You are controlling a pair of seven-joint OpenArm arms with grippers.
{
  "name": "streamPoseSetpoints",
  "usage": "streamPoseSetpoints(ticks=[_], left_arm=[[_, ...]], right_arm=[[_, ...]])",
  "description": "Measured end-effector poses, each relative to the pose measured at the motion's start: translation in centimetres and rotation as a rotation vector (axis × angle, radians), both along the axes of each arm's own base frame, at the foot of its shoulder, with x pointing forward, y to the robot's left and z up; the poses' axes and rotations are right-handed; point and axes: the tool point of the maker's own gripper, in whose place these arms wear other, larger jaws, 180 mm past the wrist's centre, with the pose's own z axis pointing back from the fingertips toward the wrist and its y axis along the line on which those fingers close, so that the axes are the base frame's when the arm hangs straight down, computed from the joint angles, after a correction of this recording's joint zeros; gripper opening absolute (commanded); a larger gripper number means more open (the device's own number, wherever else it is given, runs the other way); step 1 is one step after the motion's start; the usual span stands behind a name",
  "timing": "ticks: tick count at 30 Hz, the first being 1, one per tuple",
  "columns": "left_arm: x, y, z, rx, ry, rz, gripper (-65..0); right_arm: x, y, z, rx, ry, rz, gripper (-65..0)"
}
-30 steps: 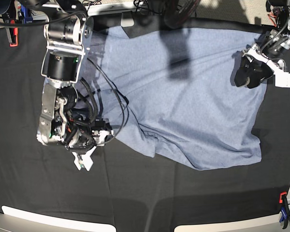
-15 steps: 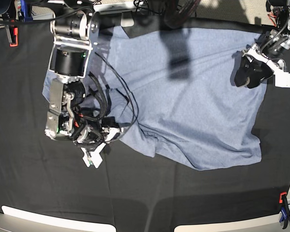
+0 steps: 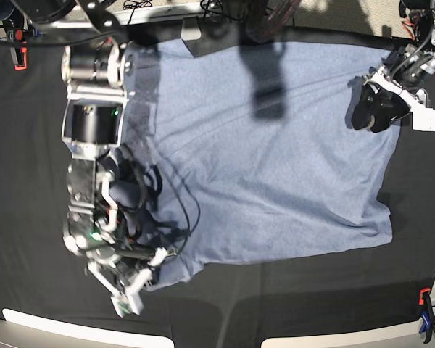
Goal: Layout the t-shirt on the table in an organized manner, then fold the t-shirt properly
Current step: 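Pull the held shirt edge back outward with the right gripper, then drag the shirt hem with the right gripper to flatten the side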
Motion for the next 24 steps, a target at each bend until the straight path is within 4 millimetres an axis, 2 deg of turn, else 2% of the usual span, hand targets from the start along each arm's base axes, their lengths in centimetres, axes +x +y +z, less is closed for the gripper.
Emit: streamPoseSetpoints(ticks=[4, 8, 10, 13, 18, 22, 24], left_arm=[[0.0, 0.0, 0.0, 0.000, 0.000, 0.000, -36.0], [0.0, 0.0, 0.0, 0.001, 0.000, 0.000, -36.0], [0.0, 0.0, 0.0, 0.000, 0.000, -0.001, -36.0], [0.0, 0.0, 0.0, 0.000, 0.001, 0.000, -36.0], [0.0, 0.0, 0.0, 0.000, 0.001, 0.000, -36.0], [0.0, 0.0, 0.0, 0.000, 0.001, 0.000, -36.0], [0.0, 0.0, 0.0, 0.000, 0.001, 0.000, -36.0]], right_arm=[[1.4, 0.7, 0.7, -0.056, -0.063, 0.037, -65.0], [2.9, 0.0, -0.9, -0.066, -0.058, 0.032, -65.0], [3.6, -0.5, -1.6, -0.069, -0.046, 0.025, -65.0], [5.2, -2.8, -1.4, -0.115, -0.055, -0.070, -65.0], [7.2, -4.7, 0.9, -0.167, -0.104, -0.080, -65.0], [8.0, -5.9, 2.8, -0.182, -0.167, -0.099, -65.0], [8.1, -5.9, 3.1, -0.180, -0.179, -0.098, -65.0]])
